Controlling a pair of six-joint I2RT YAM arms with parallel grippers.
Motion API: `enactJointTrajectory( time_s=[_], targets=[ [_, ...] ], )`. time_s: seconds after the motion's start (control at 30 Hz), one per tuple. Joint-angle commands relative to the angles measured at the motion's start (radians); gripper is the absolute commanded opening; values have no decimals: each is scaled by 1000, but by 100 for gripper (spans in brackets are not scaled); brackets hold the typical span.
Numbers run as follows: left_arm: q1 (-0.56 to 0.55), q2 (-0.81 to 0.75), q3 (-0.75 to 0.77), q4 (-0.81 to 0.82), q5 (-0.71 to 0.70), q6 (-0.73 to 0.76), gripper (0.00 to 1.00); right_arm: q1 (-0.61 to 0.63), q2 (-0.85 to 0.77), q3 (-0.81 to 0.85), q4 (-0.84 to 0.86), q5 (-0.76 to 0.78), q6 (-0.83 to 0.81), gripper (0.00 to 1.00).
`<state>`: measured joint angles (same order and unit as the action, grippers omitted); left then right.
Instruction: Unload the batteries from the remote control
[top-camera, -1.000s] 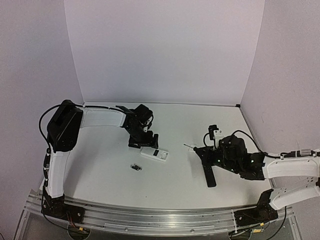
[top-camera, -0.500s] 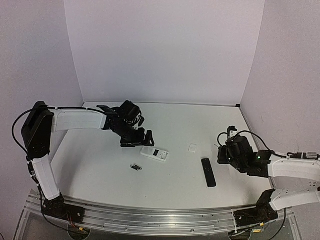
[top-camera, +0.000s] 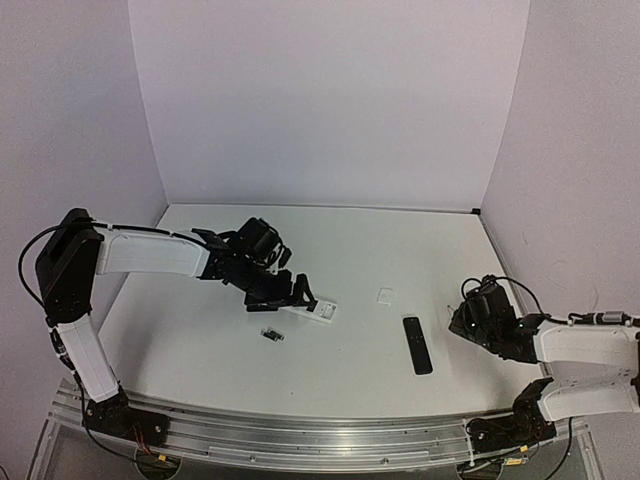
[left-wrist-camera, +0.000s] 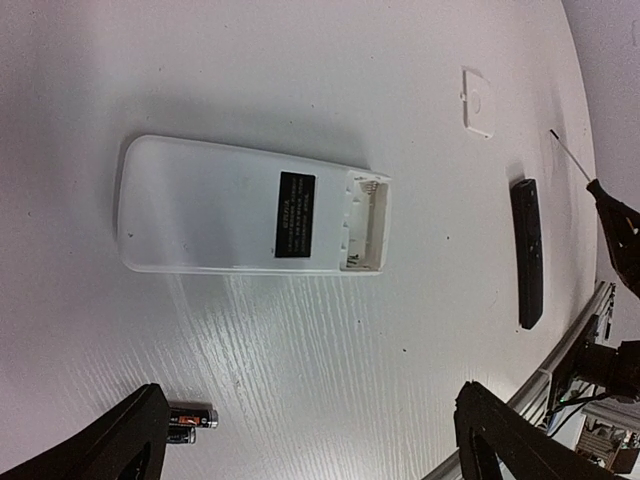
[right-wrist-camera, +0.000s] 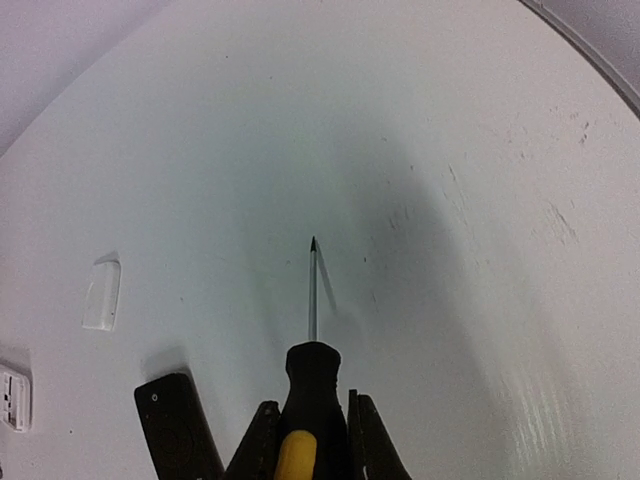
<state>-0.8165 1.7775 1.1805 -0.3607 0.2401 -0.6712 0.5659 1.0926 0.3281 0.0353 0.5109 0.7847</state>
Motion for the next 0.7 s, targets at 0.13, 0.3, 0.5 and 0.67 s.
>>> enactJointTrajectory(
  time_s=[0.13, 0.3, 0.5, 0.67],
  targets=[
    [4, -12, 13, 21, -18, -5, 100, -3, -115, -124, -47, -100, 142, 36],
    [4, -6, 23, 8, -38, -2, 100, -2, -141, -116, -77, -127, 135, 37],
    [6, -1, 47, -33, -80, 3, 100, -3, -156, -34, -188, -128, 47, 42],
    [18, -6, 35, -35, -87, 1, 100, -3, -142, 92, -330, -154, -110, 68]
  ],
)
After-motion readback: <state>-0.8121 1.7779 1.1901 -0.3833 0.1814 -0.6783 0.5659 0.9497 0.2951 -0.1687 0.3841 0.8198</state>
